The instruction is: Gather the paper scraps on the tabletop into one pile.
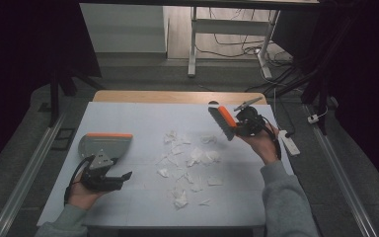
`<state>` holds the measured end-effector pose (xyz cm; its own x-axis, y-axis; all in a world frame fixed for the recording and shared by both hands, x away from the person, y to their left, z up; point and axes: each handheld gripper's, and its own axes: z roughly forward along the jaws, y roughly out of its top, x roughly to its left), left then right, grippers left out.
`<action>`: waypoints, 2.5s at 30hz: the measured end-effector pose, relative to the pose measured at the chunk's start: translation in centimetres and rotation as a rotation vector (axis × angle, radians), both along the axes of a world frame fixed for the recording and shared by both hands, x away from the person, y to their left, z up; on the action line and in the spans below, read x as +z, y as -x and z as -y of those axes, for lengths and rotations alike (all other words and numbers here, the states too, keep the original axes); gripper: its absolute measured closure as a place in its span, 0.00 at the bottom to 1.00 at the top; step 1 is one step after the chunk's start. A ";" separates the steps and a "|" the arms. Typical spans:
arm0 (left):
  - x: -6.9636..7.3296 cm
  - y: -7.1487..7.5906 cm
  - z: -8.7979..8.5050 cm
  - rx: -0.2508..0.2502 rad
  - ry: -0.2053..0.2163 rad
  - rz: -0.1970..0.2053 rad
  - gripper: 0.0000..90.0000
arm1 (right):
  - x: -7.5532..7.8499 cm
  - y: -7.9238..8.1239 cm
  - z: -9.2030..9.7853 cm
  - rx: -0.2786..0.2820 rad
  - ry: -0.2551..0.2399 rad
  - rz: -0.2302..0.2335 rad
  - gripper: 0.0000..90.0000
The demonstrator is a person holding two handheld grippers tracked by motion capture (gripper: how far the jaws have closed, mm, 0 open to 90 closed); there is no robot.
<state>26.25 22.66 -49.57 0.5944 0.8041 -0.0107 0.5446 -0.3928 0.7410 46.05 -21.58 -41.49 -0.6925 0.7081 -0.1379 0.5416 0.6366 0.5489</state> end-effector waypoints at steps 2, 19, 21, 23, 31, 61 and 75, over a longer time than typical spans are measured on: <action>-0.1 0.0 -0.1 -0.004 0.001 -0.002 0.30 | -0.1 -1.2 -0.7 -0.004 0.046 -0.017 0.78; -0.4 -0.1 -0.3 -0.003 0.006 -0.008 0.30 | -2.4 -5.1 -4.4 0.020 0.221 -0.119 0.78; -0.5 -0.1 -0.3 -0.003 0.007 -0.011 0.30 | -2.4 -5.2 -4.7 0.040 0.225 -0.127 0.78; -0.5 -0.1 -0.3 -0.004 0.012 -0.012 0.30 | -2.5 -5.2 -5.3 0.071 0.237 -0.144 0.78; -0.5 -0.2 -0.5 -0.002 0.022 -0.016 0.30 | -3.1 -3.7 -7.7 0.197 0.313 -0.161 0.79; -0.7 -0.2 -0.4 -0.004 0.011 -0.023 0.31 | 1.0 1.5 -5.5 0.264 0.052 -0.010 0.78; -0.6 -0.3 -0.6 -0.003 0.016 -0.020 0.31 | -1.3 -3.9 -12.3 0.320 0.180 -0.015 0.78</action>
<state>26.56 23.29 -50.21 0.5965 0.8018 -0.0357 0.5584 -0.3827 0.7360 49.91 -9.29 -42.80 -0.8780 0.4204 -0.2289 0.3064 0.8610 0.4060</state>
